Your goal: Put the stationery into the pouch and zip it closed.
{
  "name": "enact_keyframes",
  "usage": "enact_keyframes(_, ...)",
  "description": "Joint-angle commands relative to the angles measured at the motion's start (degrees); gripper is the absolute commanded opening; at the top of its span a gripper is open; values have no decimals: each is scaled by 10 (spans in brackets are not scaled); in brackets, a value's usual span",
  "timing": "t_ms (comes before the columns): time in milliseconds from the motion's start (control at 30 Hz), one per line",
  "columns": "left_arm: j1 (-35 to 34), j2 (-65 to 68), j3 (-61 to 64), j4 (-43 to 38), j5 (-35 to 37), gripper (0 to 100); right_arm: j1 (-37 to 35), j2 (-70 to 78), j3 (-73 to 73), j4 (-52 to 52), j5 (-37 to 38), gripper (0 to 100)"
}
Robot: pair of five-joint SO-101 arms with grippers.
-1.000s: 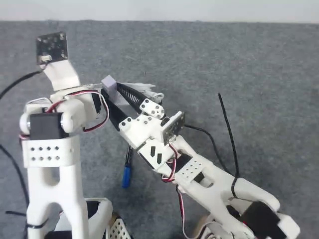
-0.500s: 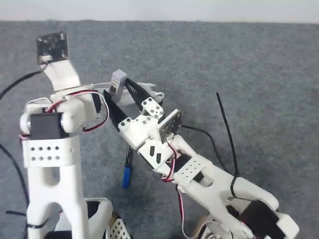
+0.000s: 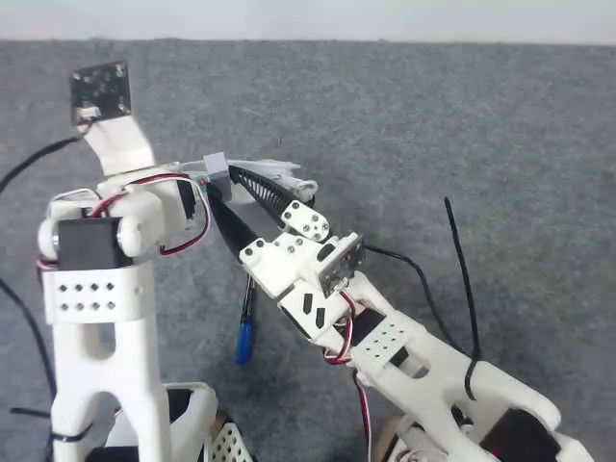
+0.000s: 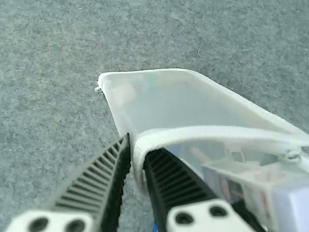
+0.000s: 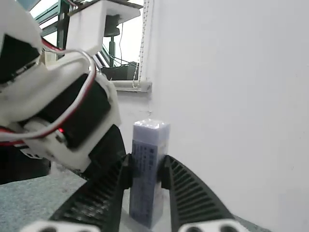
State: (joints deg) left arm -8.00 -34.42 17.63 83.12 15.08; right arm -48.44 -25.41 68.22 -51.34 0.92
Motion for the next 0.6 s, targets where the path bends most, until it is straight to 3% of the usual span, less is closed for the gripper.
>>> enact_keyframes(0, 4, 1, -13, 2, -5, 10, 9, -17, -15, -7, 7, 6)
enact_keyframes(400, 3, 1, -12, 2, -5, 10, 22, 163, -76, -165, 12, 6)
enact_keyframes(567, 3, 1, -12, 2, -5, 10, 15, 172, -62, -178, 60, 15)
